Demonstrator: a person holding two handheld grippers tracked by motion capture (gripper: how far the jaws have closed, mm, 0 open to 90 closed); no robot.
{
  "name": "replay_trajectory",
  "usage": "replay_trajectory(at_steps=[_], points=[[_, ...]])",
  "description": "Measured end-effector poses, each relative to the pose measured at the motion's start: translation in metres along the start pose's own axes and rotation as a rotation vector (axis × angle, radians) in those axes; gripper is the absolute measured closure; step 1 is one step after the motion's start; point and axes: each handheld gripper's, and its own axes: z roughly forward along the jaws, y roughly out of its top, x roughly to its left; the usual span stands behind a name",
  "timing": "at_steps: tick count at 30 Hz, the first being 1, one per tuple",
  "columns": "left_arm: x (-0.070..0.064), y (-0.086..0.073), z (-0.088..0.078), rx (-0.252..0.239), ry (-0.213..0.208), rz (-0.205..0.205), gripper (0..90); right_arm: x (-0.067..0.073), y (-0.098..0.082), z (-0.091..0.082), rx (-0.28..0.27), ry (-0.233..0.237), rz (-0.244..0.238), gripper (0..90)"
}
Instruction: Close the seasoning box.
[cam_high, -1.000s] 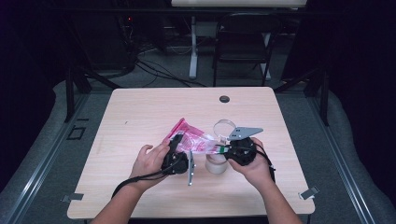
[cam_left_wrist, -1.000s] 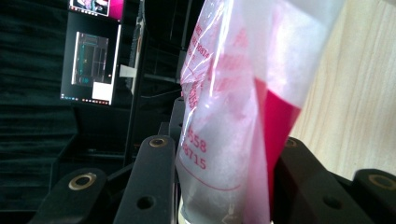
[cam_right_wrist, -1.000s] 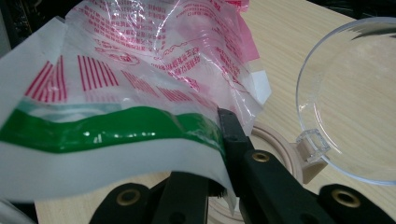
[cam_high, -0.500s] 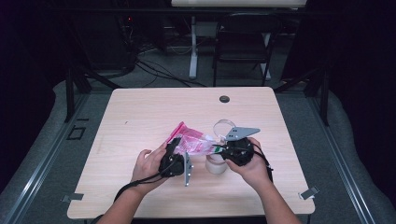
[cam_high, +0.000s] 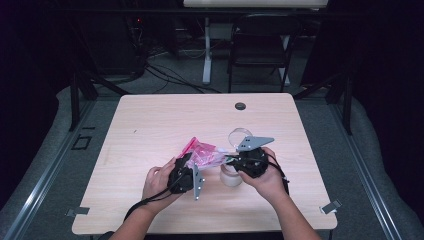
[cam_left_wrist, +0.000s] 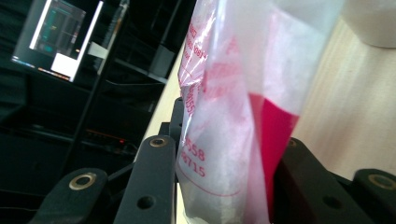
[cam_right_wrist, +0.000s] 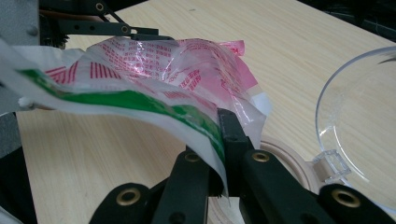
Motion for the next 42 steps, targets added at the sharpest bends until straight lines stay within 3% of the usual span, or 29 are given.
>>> replay_trajectory(at_steps=[9,10,16,22,35,42], points=[[-0.005,-0.006,0.009,0.012,-0.065,-0.062,72.2,0.001,-0.002,0.008,0.039,-0.017,-0.025,90.0],[-0.006,-0.007,0.011,0.002,-0.081,-0.092,72.3,0.003,-0.002,0.009,0.041,-0.025,-0.029,90.0],[-0.005,-0.011,0.015,0.008,-0.124,-0.157,72.5,0.004,-0.001,0.01,0.048,-0.027,-0.04,90.0],[-0.009,-0.014,0.02,0.018,-0.167,-0.183,72.0,0.005,-0.002,0.014,0.073,-0.037,-0.059,90.0],[-0.01,-0.018,0.028,0.035,-0.251,-0.263,72.3,0.007,-0.001,0.017,0.065,-0.025,-0.062,89.7],[-0.01,-0.023,0.033,0.047,-0.299,-0.317,73.8,0.004,0.0,0.014,0.026,0.008,-0.028,83.7]])
